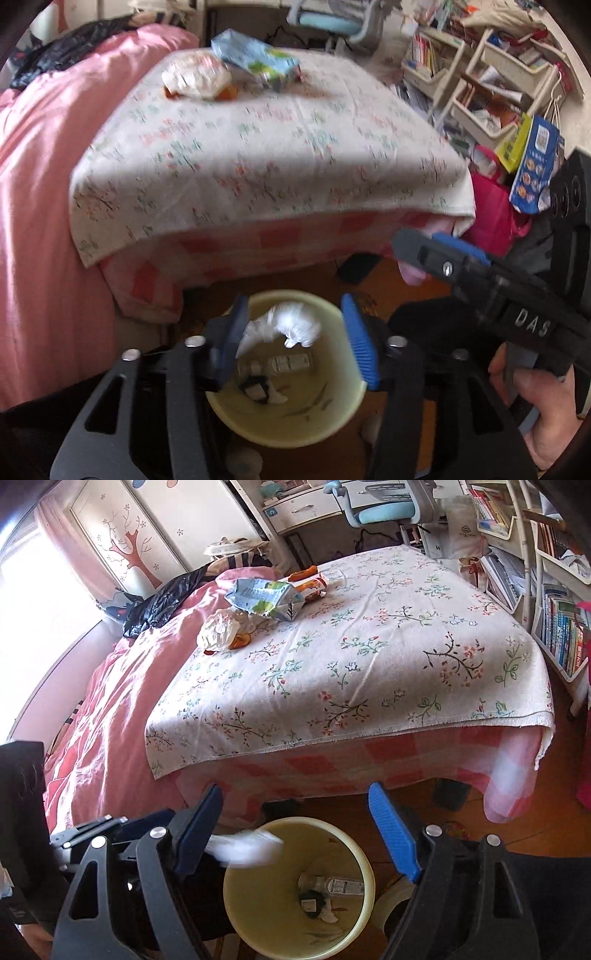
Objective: Collect trash
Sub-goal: 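Open the right gripper to drop the bottle while the left drops the tissue into the bin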
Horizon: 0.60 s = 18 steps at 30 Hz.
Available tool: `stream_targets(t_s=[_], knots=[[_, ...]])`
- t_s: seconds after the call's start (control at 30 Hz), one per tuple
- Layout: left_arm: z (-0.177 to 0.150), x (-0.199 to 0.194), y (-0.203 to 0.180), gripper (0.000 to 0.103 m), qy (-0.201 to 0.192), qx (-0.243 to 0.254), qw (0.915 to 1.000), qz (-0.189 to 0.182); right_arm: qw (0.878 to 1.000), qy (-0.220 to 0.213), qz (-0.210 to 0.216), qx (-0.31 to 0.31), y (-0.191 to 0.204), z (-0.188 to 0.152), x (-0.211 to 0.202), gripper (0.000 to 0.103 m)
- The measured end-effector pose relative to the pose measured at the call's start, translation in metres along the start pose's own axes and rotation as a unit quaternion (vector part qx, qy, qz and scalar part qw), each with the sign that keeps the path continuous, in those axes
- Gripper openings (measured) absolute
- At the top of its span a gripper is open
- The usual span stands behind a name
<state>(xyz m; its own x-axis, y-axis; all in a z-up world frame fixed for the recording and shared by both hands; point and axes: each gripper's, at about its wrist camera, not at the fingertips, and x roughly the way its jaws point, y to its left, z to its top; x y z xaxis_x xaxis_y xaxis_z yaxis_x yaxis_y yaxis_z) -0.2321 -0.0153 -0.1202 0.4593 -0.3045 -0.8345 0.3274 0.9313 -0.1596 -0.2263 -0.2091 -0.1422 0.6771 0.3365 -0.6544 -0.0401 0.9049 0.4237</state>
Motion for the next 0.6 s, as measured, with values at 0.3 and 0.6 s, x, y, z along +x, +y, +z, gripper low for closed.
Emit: stream_targets(t_s=[0.3, 0.6], knots=[[0.01, -0.021, 0.029, 0.069, -0.074, -0.071, 0.994, 0.038, 1.0, -0.015, 0.005, -0.002, 0.0, 0.001, -0.006, 0.08], [0.015, -0.033, 0.048, 0.072, -0.11, -0.121, 0.9854, 0.048, 1.0, -0.026, 0.003, -0.005, 0.001, 0.001, -0.009, 0.08]])
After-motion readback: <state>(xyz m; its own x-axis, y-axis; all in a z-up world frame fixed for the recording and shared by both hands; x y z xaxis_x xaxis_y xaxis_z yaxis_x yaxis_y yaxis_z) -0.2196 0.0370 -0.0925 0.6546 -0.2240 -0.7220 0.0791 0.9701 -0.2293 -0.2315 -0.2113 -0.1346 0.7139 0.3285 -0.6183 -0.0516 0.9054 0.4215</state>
